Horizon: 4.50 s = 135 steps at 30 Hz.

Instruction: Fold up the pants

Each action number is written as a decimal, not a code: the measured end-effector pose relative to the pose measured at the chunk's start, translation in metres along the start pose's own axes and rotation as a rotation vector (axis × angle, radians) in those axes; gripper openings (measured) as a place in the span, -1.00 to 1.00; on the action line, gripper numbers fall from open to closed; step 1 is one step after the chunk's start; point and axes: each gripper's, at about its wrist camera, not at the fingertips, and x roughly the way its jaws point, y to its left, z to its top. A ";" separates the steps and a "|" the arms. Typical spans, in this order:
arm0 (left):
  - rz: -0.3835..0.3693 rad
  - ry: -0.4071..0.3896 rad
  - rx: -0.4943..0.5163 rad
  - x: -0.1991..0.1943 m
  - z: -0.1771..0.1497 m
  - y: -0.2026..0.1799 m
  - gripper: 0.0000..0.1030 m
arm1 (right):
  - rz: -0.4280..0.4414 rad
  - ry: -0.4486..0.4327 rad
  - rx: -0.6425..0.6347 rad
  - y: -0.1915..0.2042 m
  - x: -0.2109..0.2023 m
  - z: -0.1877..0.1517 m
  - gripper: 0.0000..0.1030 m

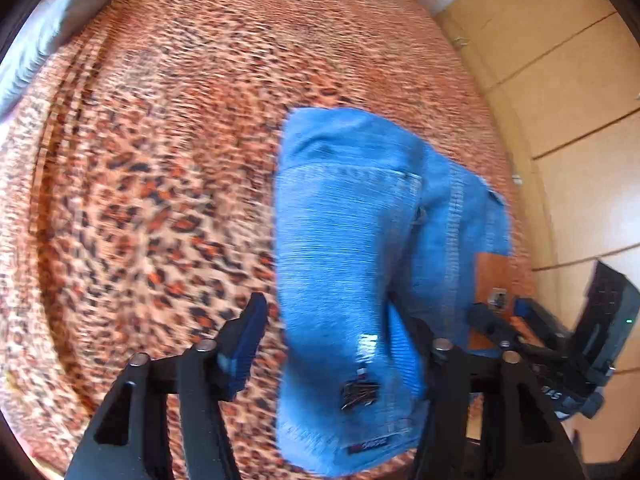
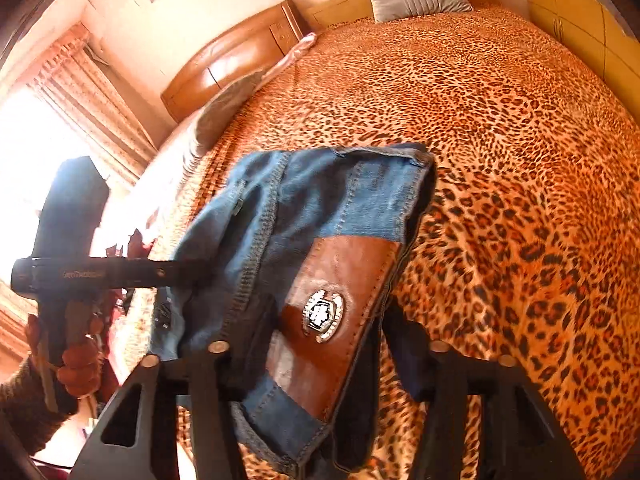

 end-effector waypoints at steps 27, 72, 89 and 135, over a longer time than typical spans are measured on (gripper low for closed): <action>0.160 -0.171 0.043 -0.002 -0.075 -0.035 0.14 | -0.349 -0.139 0.148 0.038 -0.102 -0.054 0.99; 0.460 -0.381 0.003 -0.085 -0.245 -0.147 0.55 | -0.380 -0.256 0.031 0.006 -0.175 -0.173 0.99; 0.362 -0.369 0.046 -0.087 -0.248 -0.149 0.55 | -0.405 -0.264 0.043 0.006 -0.175 -0.176 0.99; 0.329 -0.349 0.085 -0.083 -0.249 -0.164 0.55 | -0.424 -0.216 0.080 -0.005 -0.171 -0.183 0.99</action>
